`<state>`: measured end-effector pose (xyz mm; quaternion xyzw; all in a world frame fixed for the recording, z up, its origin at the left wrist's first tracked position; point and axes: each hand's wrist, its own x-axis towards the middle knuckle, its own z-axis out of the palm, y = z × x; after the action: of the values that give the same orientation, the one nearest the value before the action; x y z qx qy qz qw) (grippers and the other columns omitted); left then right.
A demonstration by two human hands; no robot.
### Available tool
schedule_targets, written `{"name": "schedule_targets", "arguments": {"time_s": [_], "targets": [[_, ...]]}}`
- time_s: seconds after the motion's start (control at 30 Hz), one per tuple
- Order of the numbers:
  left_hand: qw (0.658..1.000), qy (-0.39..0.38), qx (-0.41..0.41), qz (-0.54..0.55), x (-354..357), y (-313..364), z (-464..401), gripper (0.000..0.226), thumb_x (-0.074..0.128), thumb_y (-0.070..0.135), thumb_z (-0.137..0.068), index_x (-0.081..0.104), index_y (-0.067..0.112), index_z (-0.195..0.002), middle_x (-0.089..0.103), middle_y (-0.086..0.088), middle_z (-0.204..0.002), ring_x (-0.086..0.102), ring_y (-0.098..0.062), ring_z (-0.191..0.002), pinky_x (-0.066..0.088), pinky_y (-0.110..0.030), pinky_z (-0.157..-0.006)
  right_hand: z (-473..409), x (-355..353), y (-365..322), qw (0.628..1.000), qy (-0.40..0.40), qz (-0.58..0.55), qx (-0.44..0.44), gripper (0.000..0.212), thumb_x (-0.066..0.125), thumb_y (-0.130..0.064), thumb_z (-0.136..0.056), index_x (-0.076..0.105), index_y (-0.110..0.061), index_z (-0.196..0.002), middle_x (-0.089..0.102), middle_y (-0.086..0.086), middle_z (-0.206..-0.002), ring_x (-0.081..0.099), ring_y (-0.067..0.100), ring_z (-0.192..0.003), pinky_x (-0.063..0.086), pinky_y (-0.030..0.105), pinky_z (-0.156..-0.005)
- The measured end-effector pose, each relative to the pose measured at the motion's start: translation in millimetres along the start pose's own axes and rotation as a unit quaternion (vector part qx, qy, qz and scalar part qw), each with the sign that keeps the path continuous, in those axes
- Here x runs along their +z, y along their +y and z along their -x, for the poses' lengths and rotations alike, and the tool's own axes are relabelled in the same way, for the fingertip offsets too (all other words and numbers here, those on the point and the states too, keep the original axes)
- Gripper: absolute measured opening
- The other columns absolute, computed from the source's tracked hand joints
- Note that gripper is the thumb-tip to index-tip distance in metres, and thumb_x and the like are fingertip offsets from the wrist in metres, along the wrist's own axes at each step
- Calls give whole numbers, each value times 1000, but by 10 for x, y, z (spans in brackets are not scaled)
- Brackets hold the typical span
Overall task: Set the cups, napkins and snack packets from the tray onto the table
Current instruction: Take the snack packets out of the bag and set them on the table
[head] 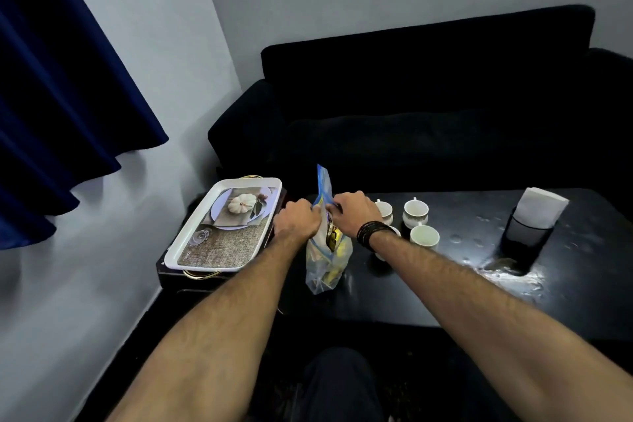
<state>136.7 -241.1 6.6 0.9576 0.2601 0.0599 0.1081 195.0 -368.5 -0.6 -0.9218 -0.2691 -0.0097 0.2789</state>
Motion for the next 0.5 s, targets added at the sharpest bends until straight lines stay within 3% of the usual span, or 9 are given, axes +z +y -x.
{"name": "schedule_targets", "arguments": {"time_s": [0.07,0.13,0.23,0.33,0.43,0.5], "targets": [[999,22,1,-25,2,21,5,41,37,41,-97,65,10,-97,69,-11,-98,64,-29,-84,50,-36,-76,-11,-28,39,998,43,17,37,27,50,-34,-90,63,-13,-80,67,14,-90,66,38,-87,48,36,-68],[997,46,-49,-23,-34,-2,18,36,39,34,-94,66,9,-94,66,-8,-87,65,-29,-81,49,-35,-73,-41,-106,141,990,81,12,113,28,51,-29,-86,68,-8,-93,68,19,-100,66,40,-96,52,38,-76],[987,67,-143,-2,-132,-161,5,33,43,30,-93,67,10,-102,69,-11,-95,61,-26,-79,42,-33,-69,-66,-226,381,970,111,-5,215,26,53,-20,-80,68,-6,-96,67,19,-104,66,41,-98,52,39,-77],[987,76,-144,-8,-169,-273,-20,32,42,29,-94,66,10,-103,66,-8,-89,58,-24,-77,40,-31,-67,-68,-251,486,967,111,4,230,18,53,-19,-79,66,-8,-85,68,16,-97,67,39,-90,46,35,-68],[989,72,-128,9,-193,-228,2,37,41,32,-95,65,7,-107,67,-13,-97,65,-32,-89,41,-35,-72,-81,-250,462,970,86,-4,229,24,53,-24,-84,67,-8,-95,67,17,-103,66,39,-96,49,37,-75],[993,52,-109,13,-196,-169,30,43,42,41,-94,65,6,-105,67,-13,-99,65,-33,-92,44,-35,-74,-79,-281,410,977,25,-31,208,29,60,-31,-82,65,-9,-101,66,14,-105,65,37,-98,51,37,-77]]}}
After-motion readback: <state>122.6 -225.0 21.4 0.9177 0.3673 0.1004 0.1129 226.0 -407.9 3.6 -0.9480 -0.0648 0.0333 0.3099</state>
